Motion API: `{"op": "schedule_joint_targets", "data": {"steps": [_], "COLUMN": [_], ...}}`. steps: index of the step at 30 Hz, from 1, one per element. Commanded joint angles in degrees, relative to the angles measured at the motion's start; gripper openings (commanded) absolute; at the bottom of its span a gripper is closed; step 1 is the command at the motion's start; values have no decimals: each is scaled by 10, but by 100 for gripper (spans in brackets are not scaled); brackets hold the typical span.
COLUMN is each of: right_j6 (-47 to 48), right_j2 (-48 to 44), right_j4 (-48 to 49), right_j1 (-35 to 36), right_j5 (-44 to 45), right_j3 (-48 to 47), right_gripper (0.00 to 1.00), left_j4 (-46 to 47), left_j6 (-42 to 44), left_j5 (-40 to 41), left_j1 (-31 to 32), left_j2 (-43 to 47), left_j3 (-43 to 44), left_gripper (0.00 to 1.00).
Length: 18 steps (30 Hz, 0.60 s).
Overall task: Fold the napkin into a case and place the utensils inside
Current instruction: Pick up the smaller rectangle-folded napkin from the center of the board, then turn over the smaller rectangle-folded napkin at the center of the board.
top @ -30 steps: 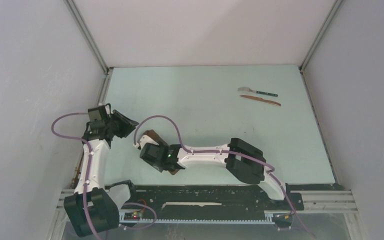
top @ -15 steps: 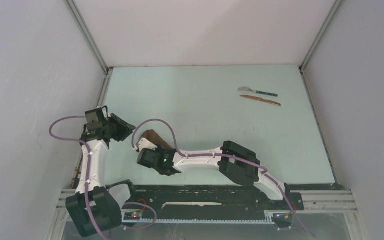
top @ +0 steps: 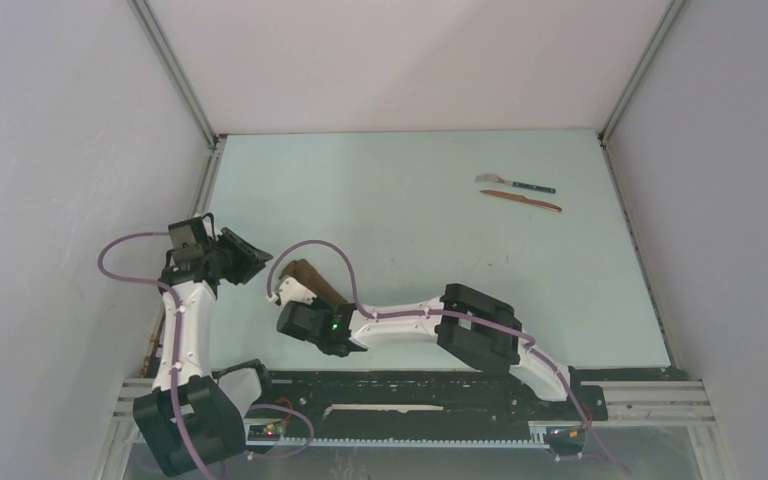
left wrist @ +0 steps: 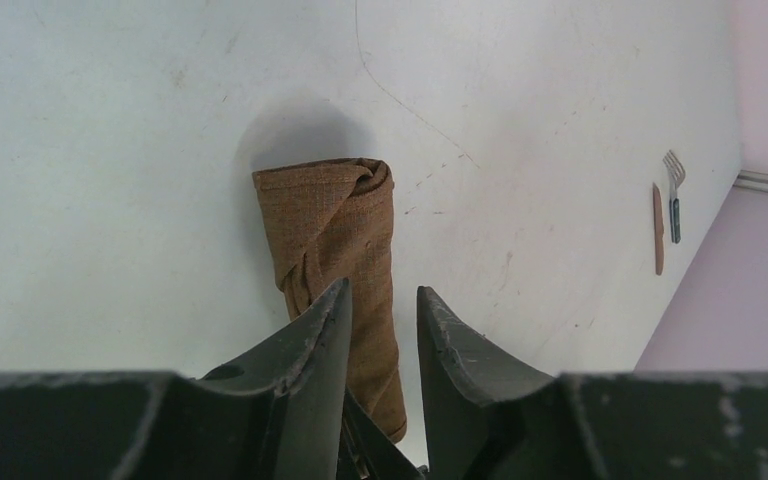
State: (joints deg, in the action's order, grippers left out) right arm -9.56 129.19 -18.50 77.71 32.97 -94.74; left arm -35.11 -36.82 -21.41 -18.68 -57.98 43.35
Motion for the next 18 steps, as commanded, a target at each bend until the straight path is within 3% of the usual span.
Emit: {"op": "schedule_joint_targets", "data": {"steps": [1, 5, 7, 10, 14, 18], "right_j6": [-16, -73, -123, -229, -365, -552], "right_j2": [-64, -142, -163, -189, -197, -161], "right_j4": [-18, 6, 37, 188, 382, 656], "right_j1": [-14, -71, -126, -193, -253, -318], "right_j5": [-69, -304, -474, -686, -822, -897], "right_j3": [26, 73, 110, 220, 334, 442], "right_gripper": [0, 0, 0, 0, 0, 0], "left_j4": [-1, 11, 17, 18, 19, 25], "left_j6": [31, 47, 53, 59, 60, 56], "left_j5": [-17, -44, -69, -93, -107, -120], "left_j1": [-7, -6, -6, -6, -4, 10], "left_j2": [21, 32, 31, 29, 33, 25], "left_j3": [9, 5, 5, 4, 4, 10], "left_gripper": [37, 39, 39, 39, 39, 41]}}
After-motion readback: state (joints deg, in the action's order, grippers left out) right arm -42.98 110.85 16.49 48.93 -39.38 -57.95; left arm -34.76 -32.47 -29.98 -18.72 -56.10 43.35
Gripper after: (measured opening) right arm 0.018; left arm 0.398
